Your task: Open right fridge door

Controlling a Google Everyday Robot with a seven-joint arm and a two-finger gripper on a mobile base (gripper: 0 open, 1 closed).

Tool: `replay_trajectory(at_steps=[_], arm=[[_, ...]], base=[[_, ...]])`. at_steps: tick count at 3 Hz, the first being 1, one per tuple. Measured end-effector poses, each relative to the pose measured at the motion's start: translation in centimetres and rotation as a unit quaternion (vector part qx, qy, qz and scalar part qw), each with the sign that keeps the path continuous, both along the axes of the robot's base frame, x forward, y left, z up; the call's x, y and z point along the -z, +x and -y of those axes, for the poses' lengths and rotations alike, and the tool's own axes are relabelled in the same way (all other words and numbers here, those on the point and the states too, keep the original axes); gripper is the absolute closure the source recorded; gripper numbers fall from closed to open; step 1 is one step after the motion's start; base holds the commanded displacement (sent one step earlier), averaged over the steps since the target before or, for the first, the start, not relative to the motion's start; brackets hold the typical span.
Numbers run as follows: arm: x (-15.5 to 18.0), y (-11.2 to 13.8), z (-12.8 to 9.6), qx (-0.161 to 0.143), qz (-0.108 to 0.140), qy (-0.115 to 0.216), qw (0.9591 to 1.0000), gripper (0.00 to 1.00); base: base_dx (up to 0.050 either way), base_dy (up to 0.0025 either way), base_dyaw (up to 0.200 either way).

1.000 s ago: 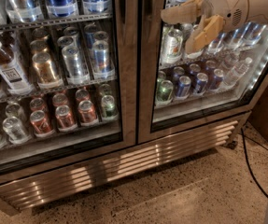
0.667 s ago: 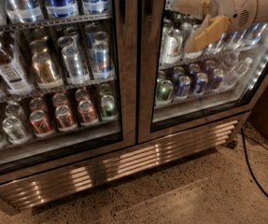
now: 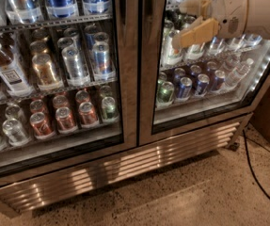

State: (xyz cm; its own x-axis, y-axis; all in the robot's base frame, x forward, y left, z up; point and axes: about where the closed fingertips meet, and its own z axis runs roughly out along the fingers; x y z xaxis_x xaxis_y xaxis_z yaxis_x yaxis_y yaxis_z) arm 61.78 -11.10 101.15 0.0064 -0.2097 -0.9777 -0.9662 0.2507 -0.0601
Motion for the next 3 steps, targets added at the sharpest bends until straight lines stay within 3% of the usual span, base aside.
replay_trajectory(at_steps=[2, 3], arm=[[0.0, -0.9, 0.1, 0.0, 0.0, 0.0, 1.0, 0.0], [-0.2, -1.3, -1.4, -0.025, -0.003, 0.017, 0.9995, 0.0]], base=[[0.0, 0.0, 0.0], [0.0, 0.0, 0.0]])
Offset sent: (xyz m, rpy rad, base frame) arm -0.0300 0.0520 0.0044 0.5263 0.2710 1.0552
